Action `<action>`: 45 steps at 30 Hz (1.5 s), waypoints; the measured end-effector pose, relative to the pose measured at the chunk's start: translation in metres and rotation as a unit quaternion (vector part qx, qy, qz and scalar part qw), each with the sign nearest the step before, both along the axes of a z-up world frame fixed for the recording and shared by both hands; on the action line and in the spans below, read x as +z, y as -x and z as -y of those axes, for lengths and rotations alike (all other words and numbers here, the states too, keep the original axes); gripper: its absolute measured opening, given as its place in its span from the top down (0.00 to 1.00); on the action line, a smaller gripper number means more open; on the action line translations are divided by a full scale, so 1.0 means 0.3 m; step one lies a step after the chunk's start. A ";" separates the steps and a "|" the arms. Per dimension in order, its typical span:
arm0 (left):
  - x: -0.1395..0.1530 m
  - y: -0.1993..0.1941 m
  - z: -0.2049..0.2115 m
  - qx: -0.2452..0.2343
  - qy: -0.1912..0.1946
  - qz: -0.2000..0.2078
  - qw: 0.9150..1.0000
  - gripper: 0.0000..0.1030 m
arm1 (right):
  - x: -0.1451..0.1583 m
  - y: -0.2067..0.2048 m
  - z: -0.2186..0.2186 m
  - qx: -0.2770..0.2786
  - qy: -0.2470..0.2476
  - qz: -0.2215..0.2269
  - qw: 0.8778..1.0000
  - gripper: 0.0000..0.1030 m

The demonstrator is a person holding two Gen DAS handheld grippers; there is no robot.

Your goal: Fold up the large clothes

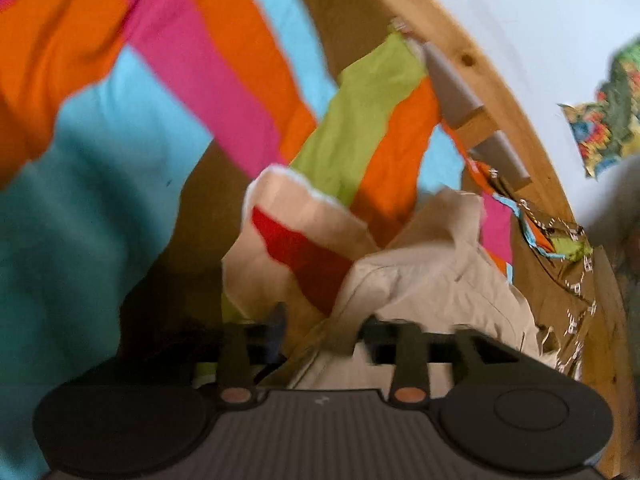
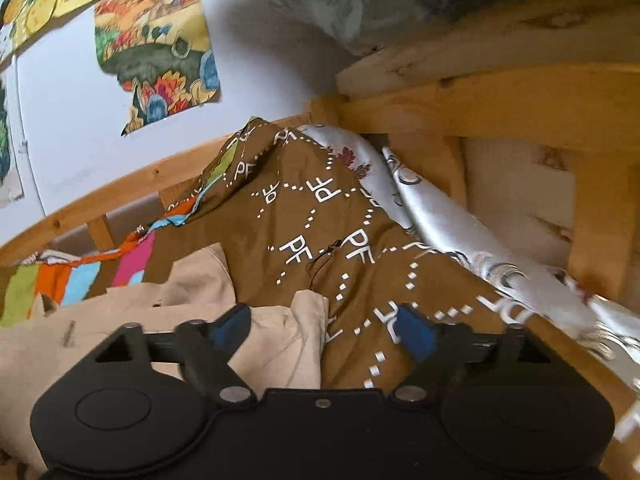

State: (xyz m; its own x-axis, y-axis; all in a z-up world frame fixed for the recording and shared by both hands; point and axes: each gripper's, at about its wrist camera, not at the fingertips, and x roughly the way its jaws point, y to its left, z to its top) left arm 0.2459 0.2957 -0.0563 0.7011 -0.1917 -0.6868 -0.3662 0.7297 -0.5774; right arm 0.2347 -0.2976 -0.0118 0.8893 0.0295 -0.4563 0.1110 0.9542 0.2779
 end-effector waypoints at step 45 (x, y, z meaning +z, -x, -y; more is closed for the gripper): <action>0.030 0.163 0.012 -0.029 -0.062 0.009 0.998 0.80 | -0.005 0.233 -0.076 -0.030 0.015 -0.088 0.996 0.73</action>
